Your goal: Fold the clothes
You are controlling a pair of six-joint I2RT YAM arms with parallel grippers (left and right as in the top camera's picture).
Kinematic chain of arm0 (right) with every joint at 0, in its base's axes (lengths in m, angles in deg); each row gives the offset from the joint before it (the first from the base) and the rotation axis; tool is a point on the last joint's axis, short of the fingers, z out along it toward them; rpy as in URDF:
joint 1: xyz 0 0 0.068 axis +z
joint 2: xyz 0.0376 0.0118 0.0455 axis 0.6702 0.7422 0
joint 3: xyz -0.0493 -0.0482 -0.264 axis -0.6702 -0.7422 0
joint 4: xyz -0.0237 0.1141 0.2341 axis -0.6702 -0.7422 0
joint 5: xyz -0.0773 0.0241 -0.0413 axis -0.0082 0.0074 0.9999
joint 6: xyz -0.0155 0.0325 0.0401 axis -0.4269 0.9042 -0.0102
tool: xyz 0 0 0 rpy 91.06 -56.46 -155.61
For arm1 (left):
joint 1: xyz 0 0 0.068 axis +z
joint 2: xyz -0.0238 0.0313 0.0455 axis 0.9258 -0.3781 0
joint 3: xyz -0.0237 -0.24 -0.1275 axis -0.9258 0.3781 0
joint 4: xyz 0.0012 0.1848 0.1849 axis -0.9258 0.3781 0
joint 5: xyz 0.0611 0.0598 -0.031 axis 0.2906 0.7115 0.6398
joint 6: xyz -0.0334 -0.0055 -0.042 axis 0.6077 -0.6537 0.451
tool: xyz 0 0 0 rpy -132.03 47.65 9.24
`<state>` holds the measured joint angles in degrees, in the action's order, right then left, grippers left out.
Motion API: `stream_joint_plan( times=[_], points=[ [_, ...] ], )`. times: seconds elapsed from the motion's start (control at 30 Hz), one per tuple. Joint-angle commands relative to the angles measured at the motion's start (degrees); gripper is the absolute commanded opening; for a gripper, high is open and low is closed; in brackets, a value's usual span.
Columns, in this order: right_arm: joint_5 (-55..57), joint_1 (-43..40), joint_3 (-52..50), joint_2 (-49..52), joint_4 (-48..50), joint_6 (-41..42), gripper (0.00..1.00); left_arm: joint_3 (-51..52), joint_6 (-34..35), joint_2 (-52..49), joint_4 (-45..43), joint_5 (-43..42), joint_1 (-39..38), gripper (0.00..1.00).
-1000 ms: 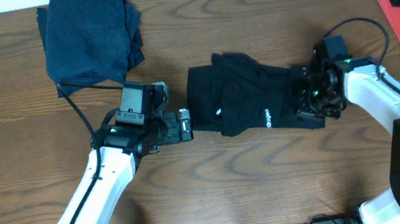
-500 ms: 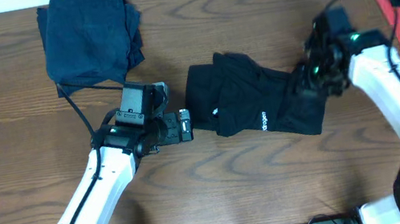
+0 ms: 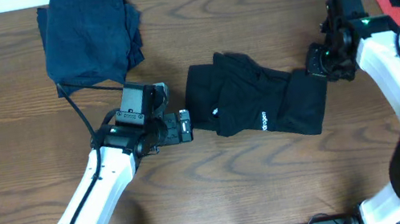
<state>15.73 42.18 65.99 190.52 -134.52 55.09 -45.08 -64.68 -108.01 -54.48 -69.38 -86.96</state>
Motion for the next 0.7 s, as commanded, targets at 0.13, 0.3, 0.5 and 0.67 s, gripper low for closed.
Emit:
stream_joint_plan(
  times=[0.13, 0.3, 0.5, 0.67],
  points=[
    [-4.07, -0.35, -0.22, 9.03, 2.27, 0.35, 0.01, -0.24, -0.50, -0.22, 0.42, -0.55, 0.24, 0.98],
    [-6.29, 0.15, -0.22, 15.67, 7.02, 0.46, 0.01, -0.24, -0.52, -0.22, 0.39, -0.55, 0.24, 0.98],
    [-11.10, 1.33, -0.20, 20.13, 14.58, 0.46, 0.01, -0.24, -0.50, -0.22, 0.42, -0.55, 0.24, 0.98],
    [-13.14, 2.34, 0.33, 20.17, 18.56, 0.48, 0.01, -0.24, -0.52, -0.22, 0.39, -0.52, 0.24, 0.98]
  ],
)
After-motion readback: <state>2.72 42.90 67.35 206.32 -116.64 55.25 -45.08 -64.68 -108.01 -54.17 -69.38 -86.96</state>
